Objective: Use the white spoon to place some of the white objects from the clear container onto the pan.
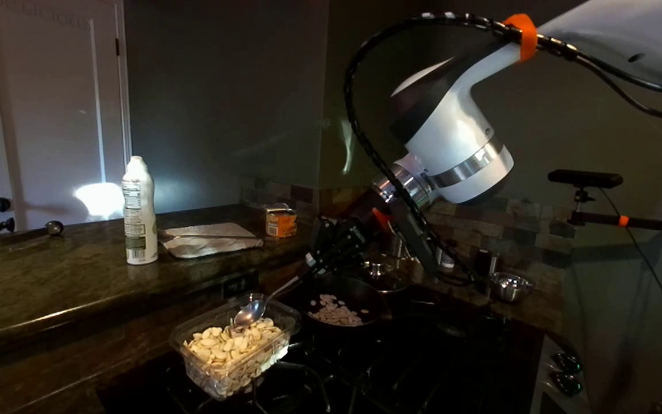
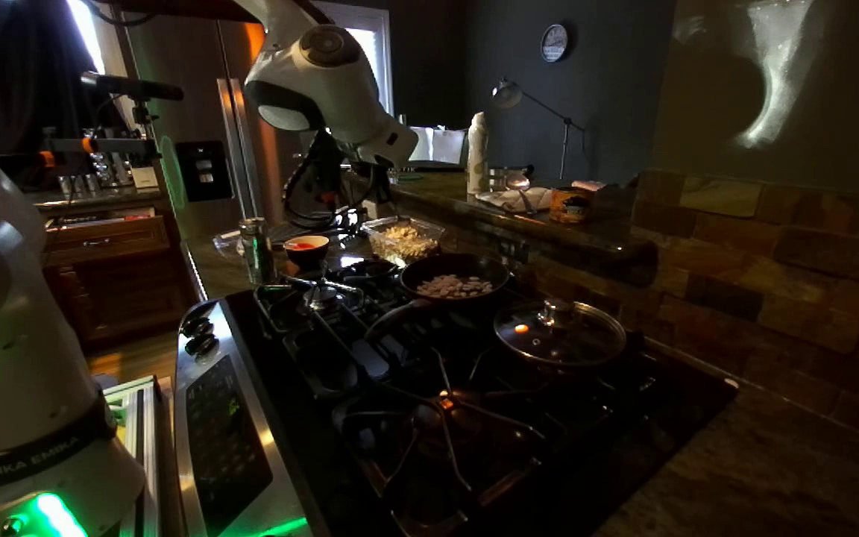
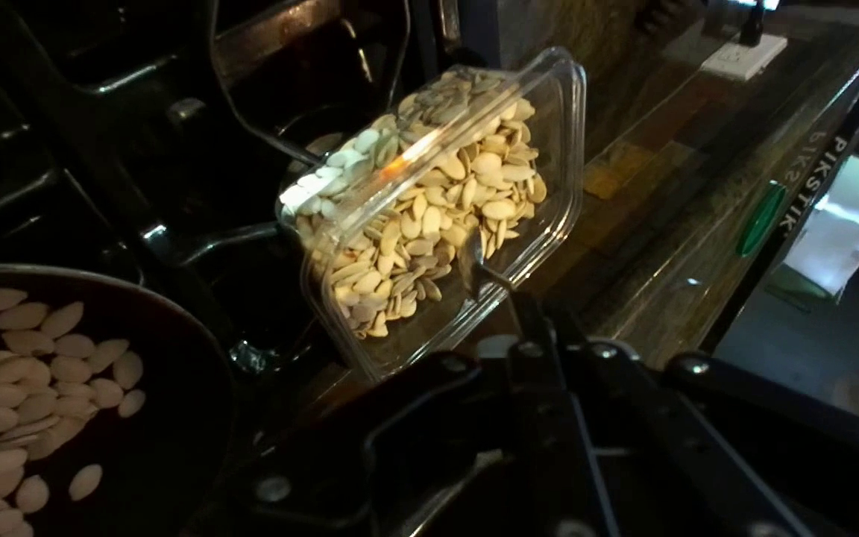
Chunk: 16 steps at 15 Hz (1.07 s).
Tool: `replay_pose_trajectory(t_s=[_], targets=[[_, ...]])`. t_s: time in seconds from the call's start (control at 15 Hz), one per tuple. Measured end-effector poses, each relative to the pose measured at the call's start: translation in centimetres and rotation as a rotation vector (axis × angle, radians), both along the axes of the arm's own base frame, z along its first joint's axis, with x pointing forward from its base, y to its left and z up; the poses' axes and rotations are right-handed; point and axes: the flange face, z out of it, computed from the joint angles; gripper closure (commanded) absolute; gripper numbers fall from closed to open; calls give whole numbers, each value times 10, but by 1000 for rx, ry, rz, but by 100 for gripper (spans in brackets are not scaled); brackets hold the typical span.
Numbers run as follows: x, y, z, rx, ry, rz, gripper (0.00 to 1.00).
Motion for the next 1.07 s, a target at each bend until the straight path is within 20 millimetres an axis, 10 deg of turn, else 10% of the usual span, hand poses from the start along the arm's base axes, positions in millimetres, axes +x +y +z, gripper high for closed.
replay_pose_trajectory(t_s=[1.07], targets=[[36,-15,4,-304,-22,178,99]])
